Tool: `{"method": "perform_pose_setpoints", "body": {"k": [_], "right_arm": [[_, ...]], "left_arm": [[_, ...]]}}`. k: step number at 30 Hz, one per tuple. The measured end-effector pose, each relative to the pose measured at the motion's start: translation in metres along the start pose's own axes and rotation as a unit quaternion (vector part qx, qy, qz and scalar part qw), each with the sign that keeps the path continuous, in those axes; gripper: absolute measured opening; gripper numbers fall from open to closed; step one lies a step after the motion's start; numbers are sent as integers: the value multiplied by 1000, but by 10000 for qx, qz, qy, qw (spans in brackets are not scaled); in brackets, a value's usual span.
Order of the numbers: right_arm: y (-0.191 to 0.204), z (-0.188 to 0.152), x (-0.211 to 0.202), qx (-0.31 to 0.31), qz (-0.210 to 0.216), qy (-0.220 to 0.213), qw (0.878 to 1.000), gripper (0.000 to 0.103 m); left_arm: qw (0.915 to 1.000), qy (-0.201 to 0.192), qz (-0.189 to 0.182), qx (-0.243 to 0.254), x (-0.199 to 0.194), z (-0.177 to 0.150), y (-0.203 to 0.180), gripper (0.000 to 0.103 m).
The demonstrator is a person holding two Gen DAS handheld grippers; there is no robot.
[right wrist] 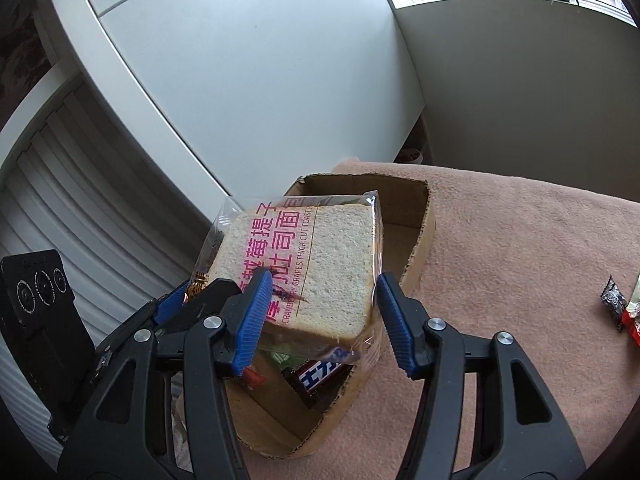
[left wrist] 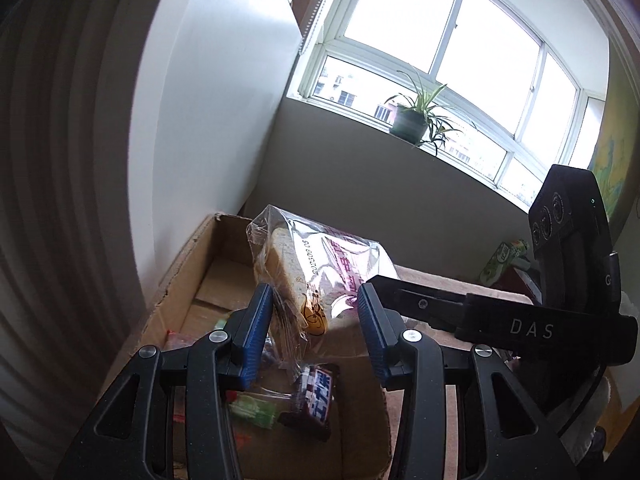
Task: Organize snacks
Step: 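Carry the bread loaf into the cardboard box and open both grippers, then move the right tool to the Snickers bar while the left tool approaches the black-wrapped candy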
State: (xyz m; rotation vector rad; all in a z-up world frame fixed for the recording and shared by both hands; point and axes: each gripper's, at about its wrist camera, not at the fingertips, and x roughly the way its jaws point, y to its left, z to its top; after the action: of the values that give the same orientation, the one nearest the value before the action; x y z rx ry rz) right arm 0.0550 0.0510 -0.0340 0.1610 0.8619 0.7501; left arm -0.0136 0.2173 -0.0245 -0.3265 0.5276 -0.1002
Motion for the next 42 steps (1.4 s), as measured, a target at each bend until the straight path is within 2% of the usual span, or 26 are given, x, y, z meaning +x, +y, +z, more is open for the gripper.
{"method": "perform_pose_setpoints", "body": {"k": [4,12,19,22,26,31,38,42], "right_arm": [[9,-7,13,-101,68,197,9997,48],[11,-15,11,-182,-97,124,9997,48],[-11,-12,-12,-143,-312,-23,9994,48],[-20,-11,-26,-119,-462,-150,9987,50],[-38,-13,-50,-85,-709,-310,9970,62],[-69,-18,-74,98,-980,-363,9945,62],[-113,-31,-118,361,-1408,-405,9885,62],[-147,-46,-139,518,-1900,-345,9798,62]], "left_arm": [[9988,-31,480,-126,8,2,17,40],[9984,-148,528,-151,-3,0,20,40],[9989,-181,433,-38,-4,3,5,40],[9993,-158,343,9,-2,4,-6,40],[9996,-117,192,150,1,4,-25,40],[9992,28,-38,407,11,1,-56,40],[9949,475,-620,638,40,-2,-101,40],[9900,898,-913,590,71,-8,-124,40]]}}
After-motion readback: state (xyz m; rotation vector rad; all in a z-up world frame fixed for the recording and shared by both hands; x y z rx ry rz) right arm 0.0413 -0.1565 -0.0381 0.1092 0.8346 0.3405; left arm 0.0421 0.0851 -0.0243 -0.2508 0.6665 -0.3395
